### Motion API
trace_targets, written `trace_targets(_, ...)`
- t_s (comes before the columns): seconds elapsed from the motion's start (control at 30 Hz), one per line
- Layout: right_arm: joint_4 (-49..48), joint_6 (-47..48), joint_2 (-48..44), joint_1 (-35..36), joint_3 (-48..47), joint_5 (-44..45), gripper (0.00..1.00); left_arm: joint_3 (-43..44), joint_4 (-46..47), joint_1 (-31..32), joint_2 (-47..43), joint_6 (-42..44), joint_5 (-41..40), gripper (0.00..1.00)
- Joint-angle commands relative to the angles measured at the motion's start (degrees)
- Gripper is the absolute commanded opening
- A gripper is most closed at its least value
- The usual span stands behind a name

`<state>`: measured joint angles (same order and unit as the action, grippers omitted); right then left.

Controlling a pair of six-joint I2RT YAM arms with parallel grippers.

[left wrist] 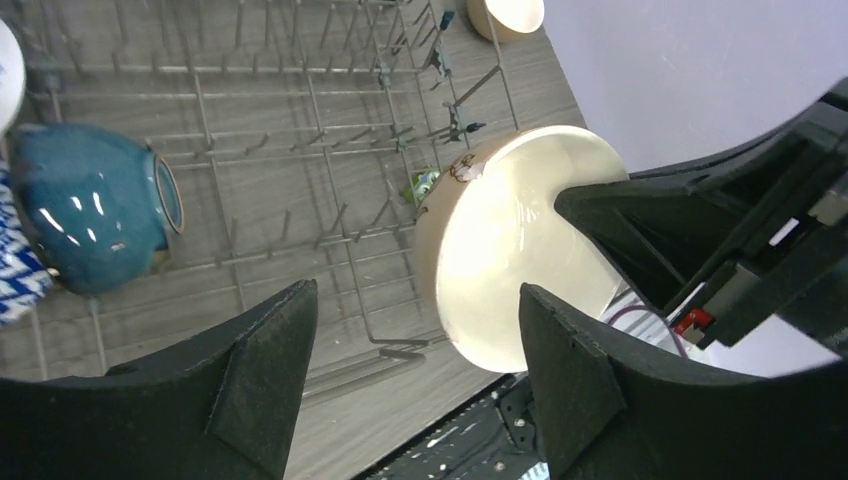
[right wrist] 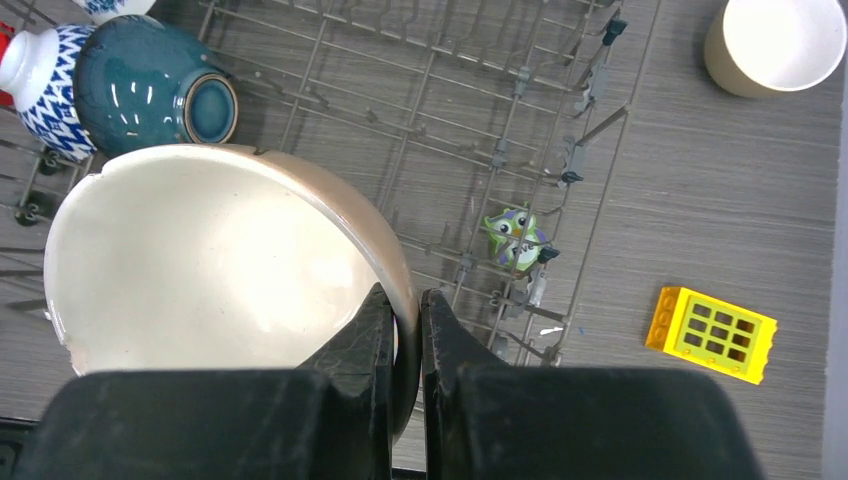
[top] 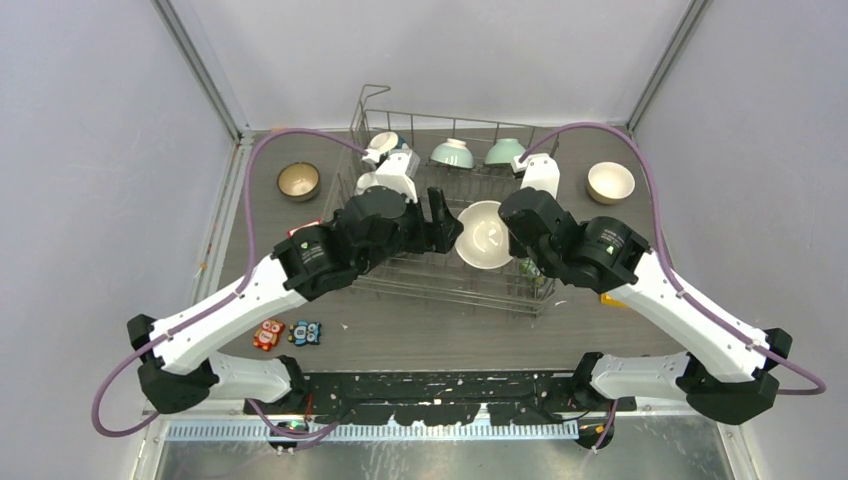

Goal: Unload the bowls from the dish rack
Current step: Place the bowl with the bowl.

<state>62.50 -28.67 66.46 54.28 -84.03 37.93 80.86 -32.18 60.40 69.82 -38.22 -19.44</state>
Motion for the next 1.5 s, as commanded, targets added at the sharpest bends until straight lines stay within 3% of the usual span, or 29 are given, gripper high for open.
trace_targets(0.0,-9.37,-3.99,-1.67,-1.32,0.45,0.18,0.01,2.03,-0.60,-0.38,1.51,-12.31,-3.56,0.73)
trace_targets(0.33,-10.71,-7.39,0.72,-3.22,-0.19,-2.54,0.01,5.84,-6.87,-0.38,6.12,-16.19,-10.54,0.69)
trace_targets(0.57,-10.55,-8.25,2.18,-3.37,-1.01,-3.67,0.01,6.08,-8.18,-0.37,8.07,-16.52,-12.41,0.56)
trace_targets(0.77,-10.79,-8.68,3.06,-3.48,-1.22,-4.26,0.01,7.78,-10.36,-0.44,10.14,-16.78,-13.69,0.52)
trace_targets(1.07,-10.92,-8.60,3.43,-3.48,-1.63,-4.73,0.01,8.34,-11.26,-0.37,12.46,-17.23,-13.78,0.34)
trace_targets(1.3,-10.81,-8.40,4.09,-3.57,-2.32,-5.13,0.01,8.53,-11.62,-0.38,13.32,-17.15,-13.60,0.27)
trace_targets(1.37,-10.80,-8.36,4.35,-3.57,-2.59,-5.23,0.01,8.53,-11.75,-0.37,13.50,-17.04,-13.61,0.20)
trace_targets(1.47,-10.61,-8.21,4.84,-3.57,-3.27,-5.82,0.01,8.67,-11.93,-0.43,13.59,-16.85,-13.70,0.02)
